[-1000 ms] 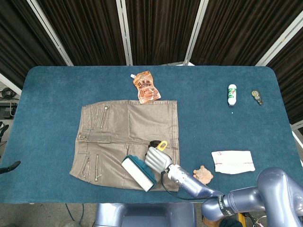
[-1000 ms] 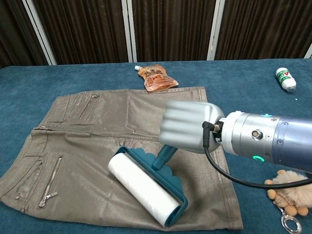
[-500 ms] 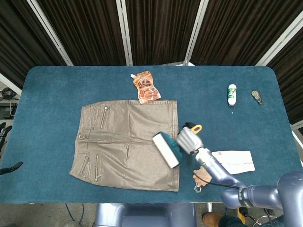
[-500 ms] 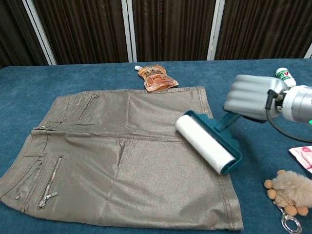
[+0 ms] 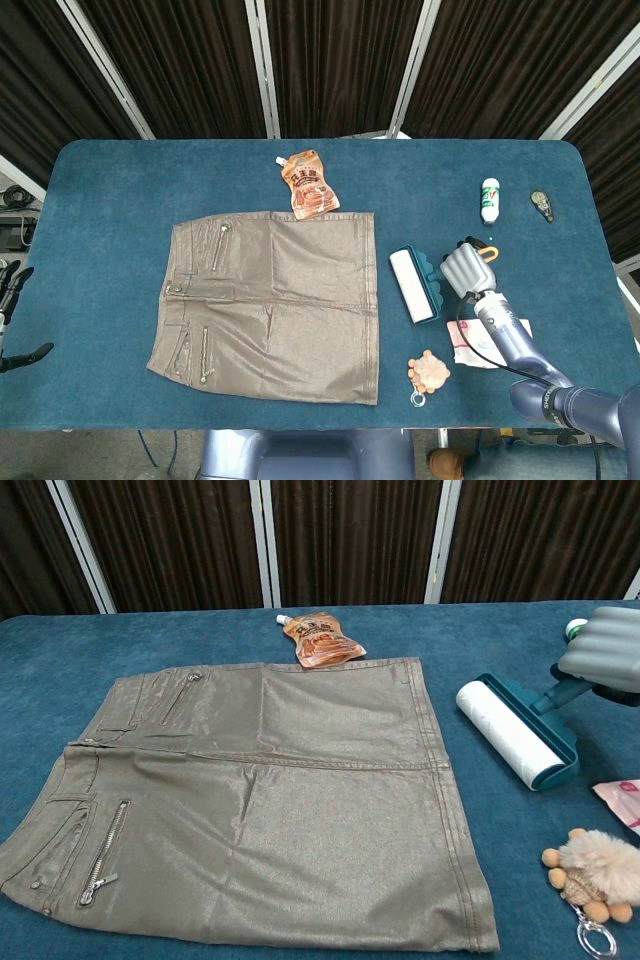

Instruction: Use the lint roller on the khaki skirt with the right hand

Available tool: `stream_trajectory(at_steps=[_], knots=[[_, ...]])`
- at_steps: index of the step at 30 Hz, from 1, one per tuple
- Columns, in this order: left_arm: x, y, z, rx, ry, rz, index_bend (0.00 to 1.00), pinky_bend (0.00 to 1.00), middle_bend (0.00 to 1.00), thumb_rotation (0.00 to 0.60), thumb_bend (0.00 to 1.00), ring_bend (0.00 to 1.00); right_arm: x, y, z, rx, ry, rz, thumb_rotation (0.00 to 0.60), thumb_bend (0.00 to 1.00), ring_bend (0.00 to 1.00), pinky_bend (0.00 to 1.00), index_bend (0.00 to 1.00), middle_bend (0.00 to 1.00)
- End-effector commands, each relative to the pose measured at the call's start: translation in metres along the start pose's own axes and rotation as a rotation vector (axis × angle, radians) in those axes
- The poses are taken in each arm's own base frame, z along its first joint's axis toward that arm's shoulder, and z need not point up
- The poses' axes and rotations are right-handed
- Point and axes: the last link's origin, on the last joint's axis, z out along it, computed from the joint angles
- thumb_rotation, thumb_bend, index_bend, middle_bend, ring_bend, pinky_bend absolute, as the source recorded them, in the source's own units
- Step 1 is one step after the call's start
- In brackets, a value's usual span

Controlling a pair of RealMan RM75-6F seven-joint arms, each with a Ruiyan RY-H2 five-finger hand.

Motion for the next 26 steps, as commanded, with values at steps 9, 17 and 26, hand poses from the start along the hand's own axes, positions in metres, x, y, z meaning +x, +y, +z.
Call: stream_trajectory(at_steps=[9,17,26], knots=[[0.004,-0.001,-0.002,-0.005,0.004,-0.02,0.0,0.0,0.0,0.6,0.0,0.0,0.004,0.016,-0.028,-0.084,0.029,0.212,0.6,0.0,0.0,0.0,0.0,0.0],[0.013,-0.004,-0.007,-0.028,0.033,-0.049,0.0,0.0,0.0,0.6,0.0,0.0,-0.003,0.05,-0.098,-0.177,0.082,0.48,0.6,0.0,0.0,0.0,0.0,0.0],[0.018,-0.005,-0.012,-0.042,0.064,-0.066,0.0,0.0,0.0,0.6,0.0,0.0,-0.01,0.057,-0.159,-0.241,0.256,0.868,0.6,0.0,0.0,0.0,0.0,0.0]])
